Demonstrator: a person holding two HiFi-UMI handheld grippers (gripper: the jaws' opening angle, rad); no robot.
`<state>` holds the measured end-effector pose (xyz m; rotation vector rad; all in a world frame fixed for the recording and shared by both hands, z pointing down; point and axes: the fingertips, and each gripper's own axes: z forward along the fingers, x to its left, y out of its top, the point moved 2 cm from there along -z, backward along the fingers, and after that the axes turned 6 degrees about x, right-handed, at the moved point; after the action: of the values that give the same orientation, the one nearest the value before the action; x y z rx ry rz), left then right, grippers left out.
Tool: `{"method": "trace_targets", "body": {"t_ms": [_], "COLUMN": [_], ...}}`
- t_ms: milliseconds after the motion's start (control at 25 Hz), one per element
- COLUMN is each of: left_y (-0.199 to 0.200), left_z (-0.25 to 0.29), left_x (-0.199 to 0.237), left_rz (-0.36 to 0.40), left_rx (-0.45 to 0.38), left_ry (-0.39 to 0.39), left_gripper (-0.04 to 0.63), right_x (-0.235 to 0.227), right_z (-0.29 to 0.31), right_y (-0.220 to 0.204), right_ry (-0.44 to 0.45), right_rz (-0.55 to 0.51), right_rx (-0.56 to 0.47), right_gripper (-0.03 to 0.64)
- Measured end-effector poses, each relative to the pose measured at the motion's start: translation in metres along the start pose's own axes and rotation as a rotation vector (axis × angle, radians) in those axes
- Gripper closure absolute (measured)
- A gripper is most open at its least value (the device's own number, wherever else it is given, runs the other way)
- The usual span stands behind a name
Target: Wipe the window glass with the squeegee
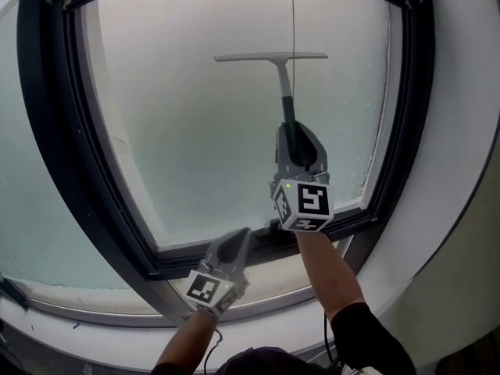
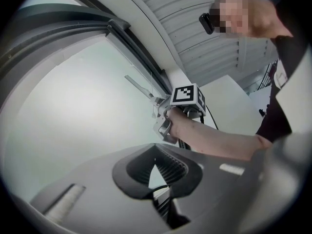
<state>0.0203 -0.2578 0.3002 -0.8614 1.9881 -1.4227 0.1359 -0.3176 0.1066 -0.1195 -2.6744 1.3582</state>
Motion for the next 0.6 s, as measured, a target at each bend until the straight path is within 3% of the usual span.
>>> {"method": "trace_targets", "body": {"t_ms": [400, 600], "left_y": [0.001, -0.007], "left_z": [-0.006, -0.012], "left_x": [0.008, 0.014], "left_rz": [-0.047, -0.056], "left_rx": [-0.015, 0.025], "left_ry": [0.003, 0.040], "left_gripper": [0.597, 0.597], "right_x": [0.002, 0.006], "right_z": [-0.018, -0.031], "right_y": [-0.019, -0.030], "right_ry": [-0.007, -0.017], "right_rz": [0.015, 0.027], "right_rx": [0.021, 0.044], "right_gripper": [0.520, 0.520]}}
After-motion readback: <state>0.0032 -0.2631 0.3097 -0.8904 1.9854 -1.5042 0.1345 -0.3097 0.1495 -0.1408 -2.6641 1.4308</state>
